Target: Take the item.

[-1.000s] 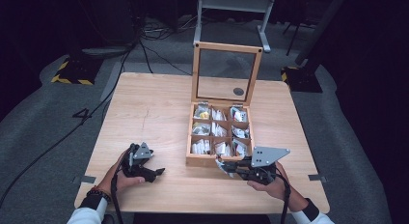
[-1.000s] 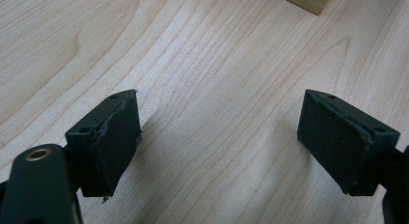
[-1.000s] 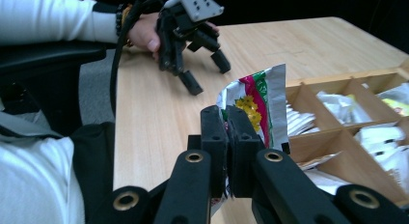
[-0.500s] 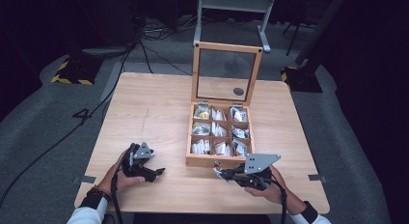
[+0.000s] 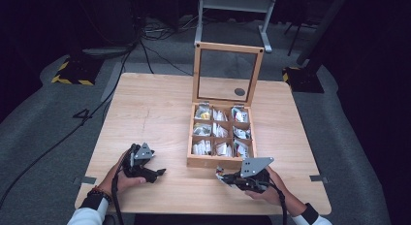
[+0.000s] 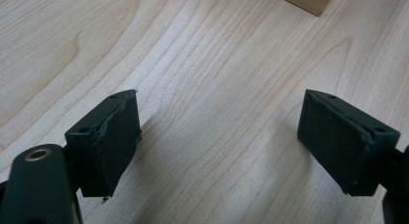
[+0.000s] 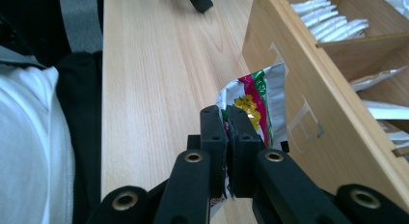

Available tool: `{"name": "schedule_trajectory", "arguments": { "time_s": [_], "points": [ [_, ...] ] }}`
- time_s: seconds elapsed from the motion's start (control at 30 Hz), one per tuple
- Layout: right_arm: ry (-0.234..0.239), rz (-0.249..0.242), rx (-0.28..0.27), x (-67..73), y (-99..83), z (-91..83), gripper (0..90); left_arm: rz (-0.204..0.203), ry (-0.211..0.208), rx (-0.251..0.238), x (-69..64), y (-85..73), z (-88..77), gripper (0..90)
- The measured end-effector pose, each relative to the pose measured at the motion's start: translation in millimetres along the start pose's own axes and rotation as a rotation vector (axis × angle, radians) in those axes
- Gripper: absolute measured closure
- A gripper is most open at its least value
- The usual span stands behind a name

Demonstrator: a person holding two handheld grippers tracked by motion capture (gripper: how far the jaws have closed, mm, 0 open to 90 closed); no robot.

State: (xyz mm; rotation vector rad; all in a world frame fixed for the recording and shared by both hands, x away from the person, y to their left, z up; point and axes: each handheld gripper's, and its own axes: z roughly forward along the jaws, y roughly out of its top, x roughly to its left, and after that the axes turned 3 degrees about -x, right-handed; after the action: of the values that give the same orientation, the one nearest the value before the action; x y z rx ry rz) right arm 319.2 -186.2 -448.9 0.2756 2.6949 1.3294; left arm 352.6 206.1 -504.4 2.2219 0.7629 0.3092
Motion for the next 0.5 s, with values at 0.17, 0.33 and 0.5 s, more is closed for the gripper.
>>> {"name": "schedule_trajectory", "arguments": {
  "time_s": [0.17, 0.33, 0.5],
  "points": [
    [0.009, -0.003, 0.044, 0.6, -3.5, 6.5, 87.0, 0.000, 0.000, 0.000, 0.0, 0.0, 0.0, 15.6],
    [0.009, -0.009, 0.083, 1.4, -6.1, 12.6, 86.7, 0.000, 0.000, 0.000, 0.0, 0.0, 0.0, 15.6],
    [0.015, -0.011, 0.109, 1.6, -7.3, 15.5, 85.9, 0.000, 0.000, 0.000, 0.0, 0.0, 0.0, 15.6]
  ]
}}
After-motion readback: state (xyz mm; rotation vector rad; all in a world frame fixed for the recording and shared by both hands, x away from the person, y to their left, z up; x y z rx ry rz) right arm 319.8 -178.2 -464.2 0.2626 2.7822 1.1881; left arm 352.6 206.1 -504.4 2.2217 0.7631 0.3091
